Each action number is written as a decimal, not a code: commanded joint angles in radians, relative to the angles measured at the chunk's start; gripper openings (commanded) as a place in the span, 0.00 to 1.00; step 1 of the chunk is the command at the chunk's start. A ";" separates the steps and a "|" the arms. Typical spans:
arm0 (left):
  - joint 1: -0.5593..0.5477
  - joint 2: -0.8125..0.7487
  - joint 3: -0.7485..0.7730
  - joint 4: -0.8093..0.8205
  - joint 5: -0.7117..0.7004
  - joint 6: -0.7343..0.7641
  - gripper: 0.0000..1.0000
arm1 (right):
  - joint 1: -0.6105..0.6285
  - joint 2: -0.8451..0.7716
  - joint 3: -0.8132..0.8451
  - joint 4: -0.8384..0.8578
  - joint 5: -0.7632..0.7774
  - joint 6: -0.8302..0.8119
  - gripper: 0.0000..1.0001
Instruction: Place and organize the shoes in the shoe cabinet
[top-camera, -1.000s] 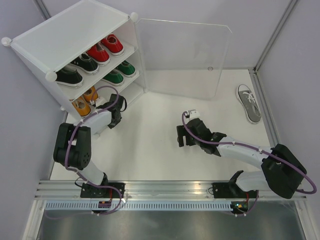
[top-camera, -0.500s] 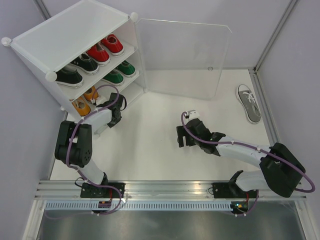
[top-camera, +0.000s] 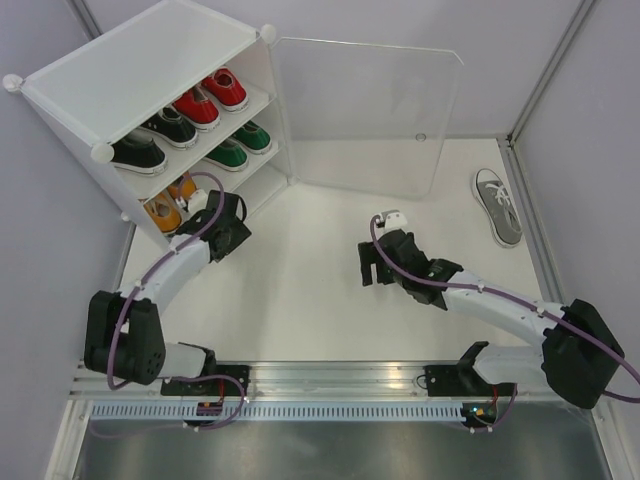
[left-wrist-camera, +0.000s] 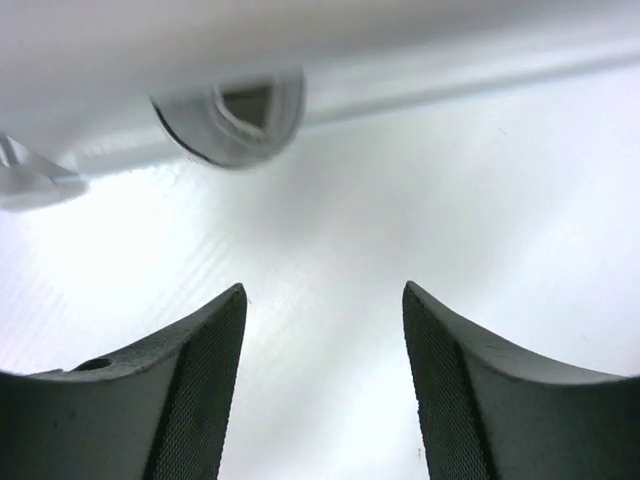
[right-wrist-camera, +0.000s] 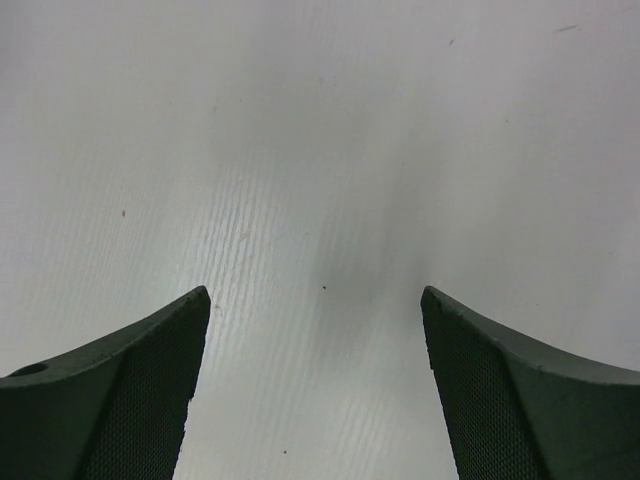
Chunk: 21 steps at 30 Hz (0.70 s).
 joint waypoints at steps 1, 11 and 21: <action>-0.060 -0.131 -0.049 -0.034 0.122 0.040 0.70 | -0.008 -0.047 0.087 -0.075 0.106 0.004 0.90; -0.105 -0.296 -0.132 -0.051 0.407 0.255 0.90 | -0.286 -0.028 0.239 -0.298 0.283 0.073 0.91; -0.105 -0.321 -0.052 -0.111 0.586 0.494 1.00 | -0.733 0.244 0.524 -0.240 0.186 0.063 0.89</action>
